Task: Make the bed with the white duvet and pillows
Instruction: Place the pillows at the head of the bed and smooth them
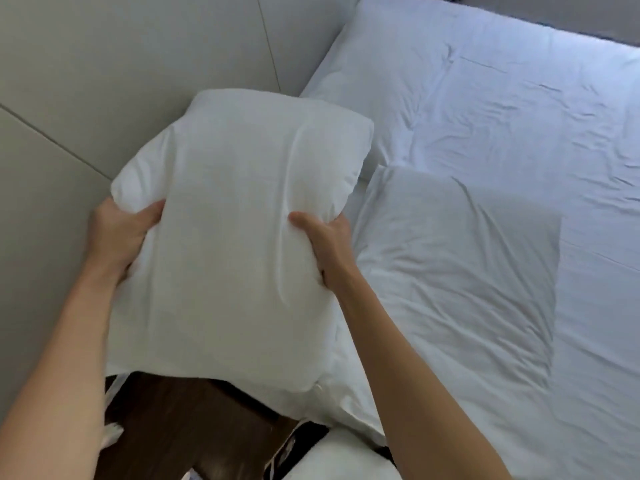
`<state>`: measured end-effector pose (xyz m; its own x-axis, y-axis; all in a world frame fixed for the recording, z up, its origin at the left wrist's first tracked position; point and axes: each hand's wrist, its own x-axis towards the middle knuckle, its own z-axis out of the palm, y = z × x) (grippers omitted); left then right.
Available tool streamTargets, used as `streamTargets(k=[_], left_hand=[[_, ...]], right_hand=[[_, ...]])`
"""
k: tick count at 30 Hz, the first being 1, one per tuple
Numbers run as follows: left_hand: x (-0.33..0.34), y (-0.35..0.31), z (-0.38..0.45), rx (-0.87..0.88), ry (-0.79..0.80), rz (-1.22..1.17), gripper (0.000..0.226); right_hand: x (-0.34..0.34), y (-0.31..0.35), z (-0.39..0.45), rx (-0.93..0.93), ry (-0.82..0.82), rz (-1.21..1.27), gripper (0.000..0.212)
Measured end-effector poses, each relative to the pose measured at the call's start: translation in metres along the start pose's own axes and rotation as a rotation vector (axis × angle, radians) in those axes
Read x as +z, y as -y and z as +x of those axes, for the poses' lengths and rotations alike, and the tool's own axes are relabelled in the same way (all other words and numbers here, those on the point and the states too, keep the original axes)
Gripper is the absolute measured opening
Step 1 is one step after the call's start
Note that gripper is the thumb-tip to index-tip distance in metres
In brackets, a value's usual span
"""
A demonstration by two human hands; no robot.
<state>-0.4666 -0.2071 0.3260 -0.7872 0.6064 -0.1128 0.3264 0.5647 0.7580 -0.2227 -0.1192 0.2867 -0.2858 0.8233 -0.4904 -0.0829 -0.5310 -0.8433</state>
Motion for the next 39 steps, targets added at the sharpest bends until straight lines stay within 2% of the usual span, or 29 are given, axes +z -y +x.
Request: streamTargets(k=[4,7,9,14,16,23,26,28,29,31,32,34,39], left_hand=[[-0.029,-0.078,-0.061,0.081,0.077,-0.148,0.067],[-0.019,-0.118,-0.12,0.144,0.163,-0.232,0.063],[0.005,-0.138,-0.166,0.174,0.208,-0.267,0.059],[0.089,-0.176,-0.28,0.243,0.304,-0.359,0.052],[0.125,-0.188,-0.323,0.266,0.38,-0.399,0.045],[0.234,-0.221,-0.458,0.349,0.63,-0.437,0.045],[0.273,-0.227,-0.491,0.41,0.756,-0.266,0.066],[0.297,-0.222,-0.503,0.485,0.833,0.048,0.078],[0.31,-0.213,-0.508,0.533,0.855,0.268,0.078],[0.326,-0.187,-0.514,0.605,0.905,0.643,0.076],[0.33,-0.173,-0.515,0.617,0.928,0.757,0.075],[0.334,-0.148,-0.509,0.598,0.955,0.858,0.07],[0.325,-0.115,-0.466,0.536,0.888,0.922,0.066]], right_hand=[[-0.05,0.077,-0.069,-0.146,-0.003,-0.023,0.034],[-0.112,0.113,-0.121,-0.225,-0.057,-0.044,0.049],[-0.161,0.124,-0.156,-0.242,-0.123,-0.071,0.053],[-0.291,0.136,-0.235,-0.283,-0.34,-0.117,0.04],[-0.344,0.137,-0.262,-0.301,-0.417,-0.124,0.039],[-0.501,0.128,-0.344,-0.322,-0.673,-0.177,0.038],[-0.561,0.113,-0.358,-0.313,-0.787,-0.181,0.039],[-0.596,0.091,-0.354,-0.251,-0.866,-0.188,0.048],[-0.613,0.074,-0.349,-0.17,-0.899,-0.238,0.058],[-0.64,0.03,-0.332,0.11,-0.932,-0.485,0.076],[-0.646,0.007,-0.322,0.231,-0.923,-0.582,0.08],[-0.636,-0.036,-0.301,0.349,-0.86,-0.645,0.079],[-0.556,-0.088,-0.25,0.392,-0.577,-0.753,0.074]])
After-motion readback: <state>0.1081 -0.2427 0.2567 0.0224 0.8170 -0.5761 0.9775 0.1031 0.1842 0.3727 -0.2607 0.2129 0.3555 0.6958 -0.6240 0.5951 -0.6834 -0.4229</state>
